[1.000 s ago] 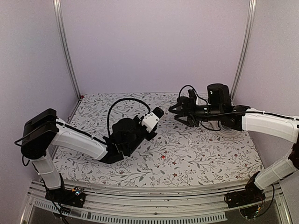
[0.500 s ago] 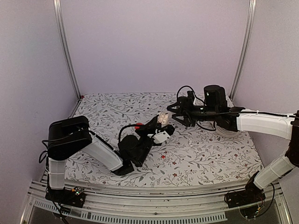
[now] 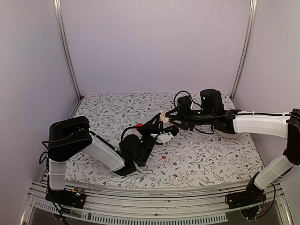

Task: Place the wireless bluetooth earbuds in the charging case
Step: Pass from the left arm to the right

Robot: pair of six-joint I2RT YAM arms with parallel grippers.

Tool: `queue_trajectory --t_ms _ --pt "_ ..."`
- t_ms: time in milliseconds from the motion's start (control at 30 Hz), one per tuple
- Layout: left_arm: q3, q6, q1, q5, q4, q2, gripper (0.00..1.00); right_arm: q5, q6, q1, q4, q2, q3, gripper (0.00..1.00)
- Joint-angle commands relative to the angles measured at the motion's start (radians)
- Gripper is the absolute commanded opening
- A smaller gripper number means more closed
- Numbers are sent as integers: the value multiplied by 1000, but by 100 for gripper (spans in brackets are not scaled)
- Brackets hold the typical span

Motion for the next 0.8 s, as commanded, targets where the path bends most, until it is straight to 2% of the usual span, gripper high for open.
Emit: queue_trajectory --t_ms 0,300,333,433,500,567,667,767 --pt "28 46 -19 -6 267 18 0 -9 -5 14 25 25 19 39" --pt "26 25 -23 -6 241 13 0 6 14 14 63 24 5 20" --pt "26 19 -24 -7 232 12 0 7 11 13 63 23 5 13" --pt "28 -17 -23 -8 185 4 1 11 11 14 62 21 2 5" --pt "25 -54 -24 -6 147 -6 7 16 8 13 58 16 0 4" --pt "21 -87 -23 -6 110 -18 17 23 4 13 56 9 -1 4" --pt "12 -134 -23 -3 68 -37 26 45 -6 14 44 -5 -2 4" --pt "-6 -205 -22 18 -21 -71 45 71 -35 11 3 -14 21 3"
